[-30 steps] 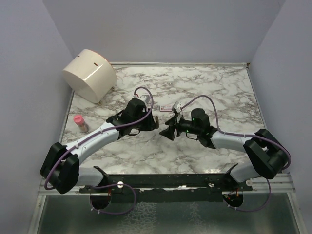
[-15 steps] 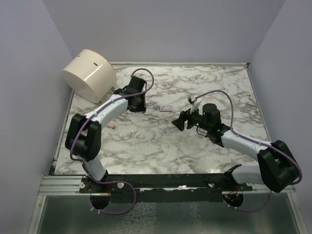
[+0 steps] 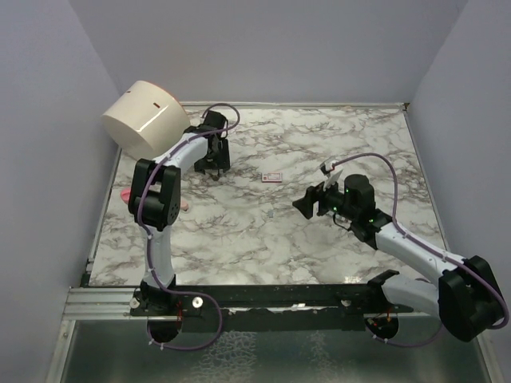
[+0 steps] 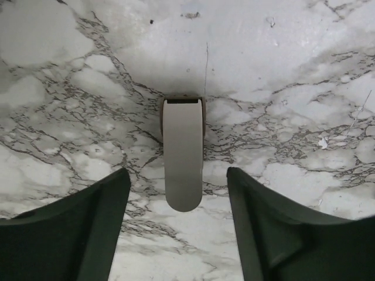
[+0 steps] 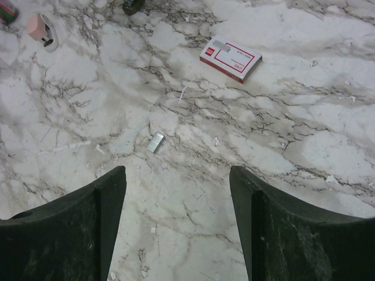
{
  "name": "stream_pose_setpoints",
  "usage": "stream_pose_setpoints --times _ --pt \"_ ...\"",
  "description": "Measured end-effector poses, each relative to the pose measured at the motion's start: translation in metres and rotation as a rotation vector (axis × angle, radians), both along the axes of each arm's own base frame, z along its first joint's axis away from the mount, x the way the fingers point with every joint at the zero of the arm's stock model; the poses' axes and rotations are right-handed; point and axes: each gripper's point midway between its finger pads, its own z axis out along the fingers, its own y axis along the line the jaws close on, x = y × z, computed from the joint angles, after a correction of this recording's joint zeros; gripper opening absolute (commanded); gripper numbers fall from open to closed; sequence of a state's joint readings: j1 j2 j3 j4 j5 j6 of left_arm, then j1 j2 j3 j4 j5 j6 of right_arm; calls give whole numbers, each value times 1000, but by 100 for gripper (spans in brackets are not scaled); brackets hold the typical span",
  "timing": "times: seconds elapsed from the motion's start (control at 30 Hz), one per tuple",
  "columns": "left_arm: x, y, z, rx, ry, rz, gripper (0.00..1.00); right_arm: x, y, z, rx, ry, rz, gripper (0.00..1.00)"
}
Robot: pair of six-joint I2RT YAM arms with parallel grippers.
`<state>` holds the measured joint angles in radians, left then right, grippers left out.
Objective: Unload the staples from the stapler
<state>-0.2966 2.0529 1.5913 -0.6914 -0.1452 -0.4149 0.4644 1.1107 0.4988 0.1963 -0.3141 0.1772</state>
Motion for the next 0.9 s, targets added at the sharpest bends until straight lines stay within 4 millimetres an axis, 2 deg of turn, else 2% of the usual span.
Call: stream_pose_setpoints --times 0.1,0.2,0.27,0.4,0.5,0.57,0.67,0.77,0.9 --pt "4 4 6 -4 -12 12 83 -4 -2 -6 -13 16 2 71" --pt "-4 9 15 -9 -29 16 84 -4 -3 -7 -20 13 5 71" --pt "-28 15 28 -14 -39 16 84 -4 -3 -7 -23 11 6 71" --pt "-75 32 67 -36 -135 56 84 -4 -3 -8 -27 7 10 71" --pt "-103 51 80 -43 -207 163 88 -5 -2 -8 -26 6 15 71" --pt "-118 64 74 -45 -220 262 88 -5 -2 -7 -25 5 17 71" --pt "-131 78 53 -44 -189 405 88 -8 -4 -5 -21 -8 18 71" --pt "-133 85 35 -52 -151 557 85 -11 -5 -1 -16 -28 19 71" --pt "-131 91 19 -68 -120 720 76 -14 -7 1 -11 -40 19 71"
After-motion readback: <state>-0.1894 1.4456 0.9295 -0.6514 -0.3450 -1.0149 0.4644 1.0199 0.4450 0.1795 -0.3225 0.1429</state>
